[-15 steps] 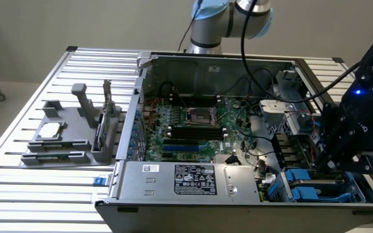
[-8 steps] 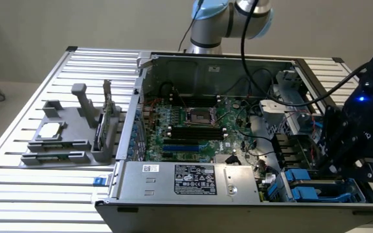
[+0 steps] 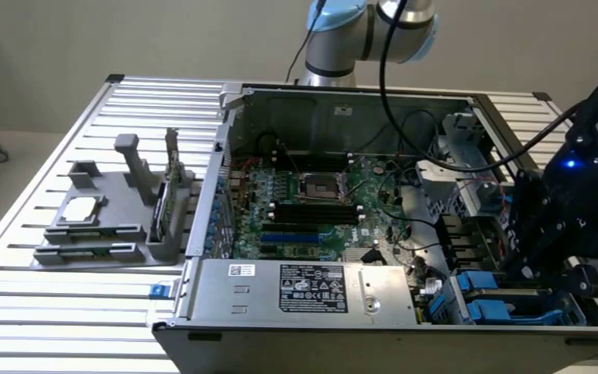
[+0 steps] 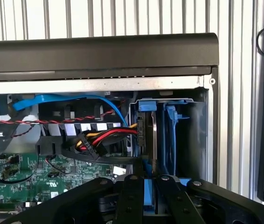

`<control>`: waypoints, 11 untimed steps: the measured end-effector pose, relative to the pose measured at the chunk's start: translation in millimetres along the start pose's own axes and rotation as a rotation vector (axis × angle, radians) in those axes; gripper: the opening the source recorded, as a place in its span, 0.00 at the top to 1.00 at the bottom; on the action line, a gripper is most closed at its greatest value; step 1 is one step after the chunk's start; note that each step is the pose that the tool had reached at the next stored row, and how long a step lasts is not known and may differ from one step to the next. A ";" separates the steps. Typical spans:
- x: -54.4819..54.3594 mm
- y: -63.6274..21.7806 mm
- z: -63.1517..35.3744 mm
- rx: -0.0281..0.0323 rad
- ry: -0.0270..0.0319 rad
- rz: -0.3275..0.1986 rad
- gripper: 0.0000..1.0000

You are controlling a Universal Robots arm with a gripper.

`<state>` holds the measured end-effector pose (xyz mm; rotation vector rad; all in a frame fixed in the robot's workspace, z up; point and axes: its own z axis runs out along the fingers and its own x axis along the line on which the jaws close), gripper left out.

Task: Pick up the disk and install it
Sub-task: 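Insert the second disk wire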

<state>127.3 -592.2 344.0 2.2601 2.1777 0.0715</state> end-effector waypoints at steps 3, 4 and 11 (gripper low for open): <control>-0.1 -0.3 -0.1 -0.0070 0.0133 -0.006 0.83; -0.2 -0.4 -0.1 -0.0098 0.0175 -0.009 0.83; -5.2 -0.6 0.1 -0.0284 0.0495 -0.019 0.83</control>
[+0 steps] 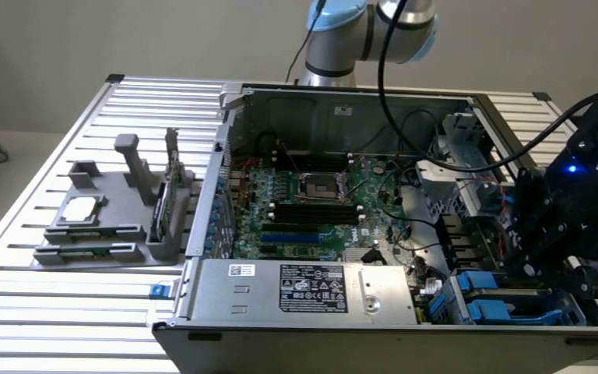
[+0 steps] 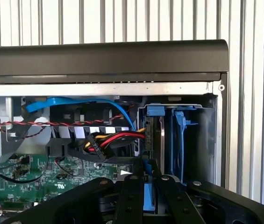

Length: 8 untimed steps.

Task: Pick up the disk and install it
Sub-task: 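Insert the second disk wire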

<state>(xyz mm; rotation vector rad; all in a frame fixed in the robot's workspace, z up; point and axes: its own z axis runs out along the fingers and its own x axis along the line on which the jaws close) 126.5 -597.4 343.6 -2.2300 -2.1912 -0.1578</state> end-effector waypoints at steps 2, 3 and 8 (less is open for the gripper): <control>-2.4 -0.6 -0.1 -0.0047 0.0055 -0.001 0.83; -3.4 -1.0 -0.1 -0.0072 0.0079 -0.002 0.83; -5.3 -5.1 0.5 -0.0217 0.0227 -0.006 0.83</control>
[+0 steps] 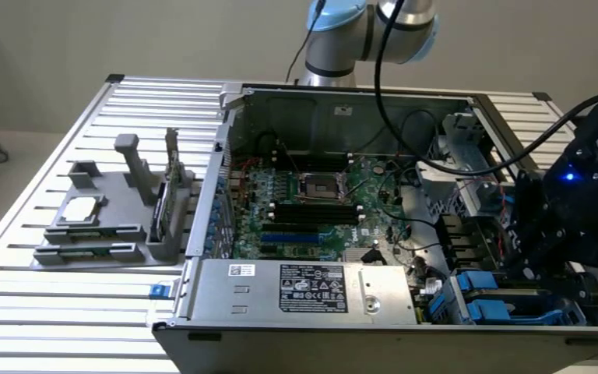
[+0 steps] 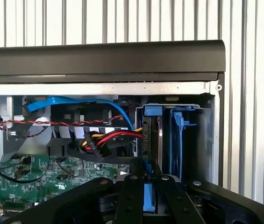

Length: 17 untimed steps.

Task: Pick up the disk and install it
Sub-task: 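Insert the second disk wire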

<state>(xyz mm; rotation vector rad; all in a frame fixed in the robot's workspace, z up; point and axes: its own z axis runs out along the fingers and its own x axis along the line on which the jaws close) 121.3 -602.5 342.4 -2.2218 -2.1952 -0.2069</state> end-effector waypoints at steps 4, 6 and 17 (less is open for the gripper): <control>-1.2 -1.6 0.8 -0.0124 0.0066 -0.002 0.83; -1.6 -1.9 1.2 -0.0188 0.0088 -0.003 0.83; -4.6 -8.2 3.4 -0.0431 0.0133 -0.011 0.83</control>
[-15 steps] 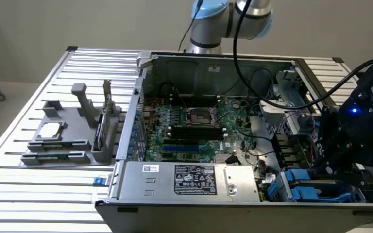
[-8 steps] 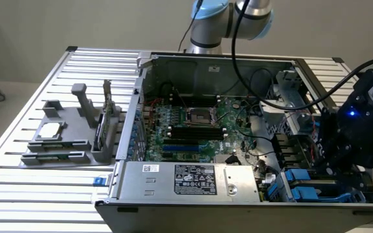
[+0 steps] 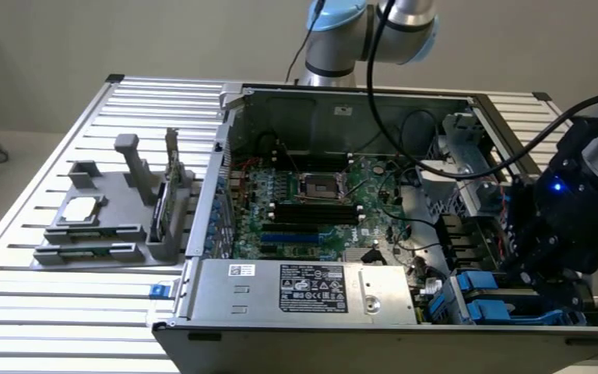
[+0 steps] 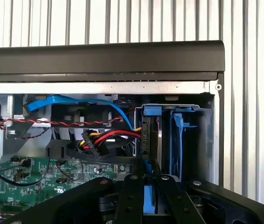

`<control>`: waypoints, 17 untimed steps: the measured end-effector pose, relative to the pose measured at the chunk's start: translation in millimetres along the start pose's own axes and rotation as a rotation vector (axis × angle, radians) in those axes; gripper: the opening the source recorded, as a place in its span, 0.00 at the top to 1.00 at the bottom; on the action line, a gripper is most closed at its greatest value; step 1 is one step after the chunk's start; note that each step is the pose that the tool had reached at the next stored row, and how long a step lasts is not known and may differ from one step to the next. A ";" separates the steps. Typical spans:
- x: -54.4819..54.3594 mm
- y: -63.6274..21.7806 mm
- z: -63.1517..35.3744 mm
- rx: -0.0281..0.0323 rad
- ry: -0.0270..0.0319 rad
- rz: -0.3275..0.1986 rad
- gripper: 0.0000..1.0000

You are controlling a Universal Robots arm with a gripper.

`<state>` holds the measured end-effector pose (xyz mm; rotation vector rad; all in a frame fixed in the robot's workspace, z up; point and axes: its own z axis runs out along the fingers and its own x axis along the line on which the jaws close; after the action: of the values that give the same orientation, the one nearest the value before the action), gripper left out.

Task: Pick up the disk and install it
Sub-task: 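Insert the second disk wire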

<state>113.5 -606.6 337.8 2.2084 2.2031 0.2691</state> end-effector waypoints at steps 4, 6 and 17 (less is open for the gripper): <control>0.0 -0.6 0.1 -0.0032 0.0010 -0.004 0.83; 0.0 -0.7 0.1 -0.0034 0.0012 -0.004 0.83; 0.5 -0.8 0.1 -0.0037 0.0018 -0.009 0.83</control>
<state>112.7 -606.1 337.6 2.1962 2.2115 0.2748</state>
